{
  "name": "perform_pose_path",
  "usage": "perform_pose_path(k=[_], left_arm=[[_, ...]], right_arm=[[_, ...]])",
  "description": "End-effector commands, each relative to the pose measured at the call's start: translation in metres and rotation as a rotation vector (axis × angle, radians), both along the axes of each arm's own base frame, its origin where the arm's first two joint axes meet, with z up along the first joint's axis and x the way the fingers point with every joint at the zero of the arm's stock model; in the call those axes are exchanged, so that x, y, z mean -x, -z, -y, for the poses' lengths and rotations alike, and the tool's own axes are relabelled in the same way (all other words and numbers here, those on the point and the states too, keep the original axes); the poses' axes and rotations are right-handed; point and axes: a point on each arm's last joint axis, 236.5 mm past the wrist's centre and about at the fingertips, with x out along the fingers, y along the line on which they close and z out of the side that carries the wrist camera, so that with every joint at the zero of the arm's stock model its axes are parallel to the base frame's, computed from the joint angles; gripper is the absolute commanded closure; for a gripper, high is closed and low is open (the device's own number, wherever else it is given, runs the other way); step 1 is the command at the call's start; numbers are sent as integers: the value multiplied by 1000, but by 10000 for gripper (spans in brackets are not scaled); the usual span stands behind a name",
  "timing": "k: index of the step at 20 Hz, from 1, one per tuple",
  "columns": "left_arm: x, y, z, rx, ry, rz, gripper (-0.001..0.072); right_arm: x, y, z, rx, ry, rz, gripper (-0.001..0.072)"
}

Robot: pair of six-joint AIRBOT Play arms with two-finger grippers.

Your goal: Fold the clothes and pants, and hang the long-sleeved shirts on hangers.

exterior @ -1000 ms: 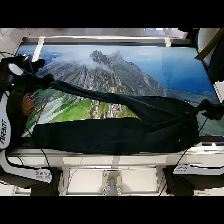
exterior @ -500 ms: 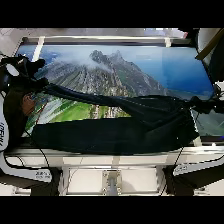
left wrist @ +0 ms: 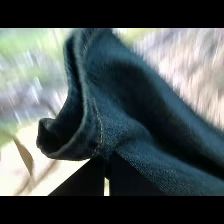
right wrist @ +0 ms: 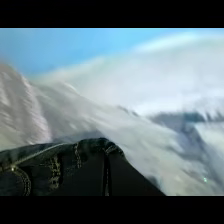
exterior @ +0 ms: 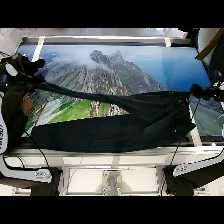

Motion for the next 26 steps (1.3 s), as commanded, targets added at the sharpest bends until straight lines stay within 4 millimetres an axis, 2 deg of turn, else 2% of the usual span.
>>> perform_pose_path(k=[1, 2, 3, 5, 7, 8, 9, 10, 11, 12, 13, 16, 17, 18, 19, 21, 23, 26], left_arm=[[-46, -75, -14, -135, 5, 329, 692], [-49, -83, -14, -141, 5, 360, 692], [-44, -75, -12, -131, 6, 324, 692], [-21, -33, -7, -93, 22, 144, 692], [13, 18, -3, -67, 38, -75, 691], [34, 42, 1, -37, 40, -192, 656], [56, 64, 4, -16, 47, -315, 459], [70, 75, 5, -8, 51, -395, 250], [76, 78, 6, -2, 51, -420, 213], [69, 70, 4, -10, 44, -382, 213], [54, 55, 2, -13, 11, -295, 213], [-20, -29, -7, -31, -72, 142, 211], [-33, -40, -10, -23, -98, 203, 212], [-39, -35, -15, -5, -124, 190, 211], [-41, -20, -20, 12, -145, 139, 207], [-43, 15, -28, 30, -151, 8, 76], [-58, 38, -30, 46, -150, -47, 76], [-90, 66, -22, 112, -126, -40, 79]], right_arm=[[-16, -29, 10, 9, 40, 56, 684], [-18, -31, 10, 10, 39, 61, 684], [-17, -30, 8, 5, 36, 57, 684], [-13, -27, 3, -9, 19, 34, 684], [-8, -24, -3, -29, 2, 9, 682], [-4, -22, -9, -47, -13, -12, 616], [2, -19, -13, -67, -26, -34, 394], [9, -18, -17, -89, -39, -60, 302], [15, -18, -22, -109, -53, -80, 301], [21, -23, -25, -123, -65, -93, 301], [25, -32, -27, -125, -74, -93, 301], [26, -73, -31, -86, -92, -34, 302], [25, -83, -33, -71, -95, -13, 301], [23, -91, -39, -65, -107, 2, 302], [21, -95, -46, -64, -121, 7, 302], [18, -95, -66, -68, -171, 0, 301], [12, -95, -87, -67, -219, -3, 301], [4, -95, -124, -50, -321, -2, 301]])
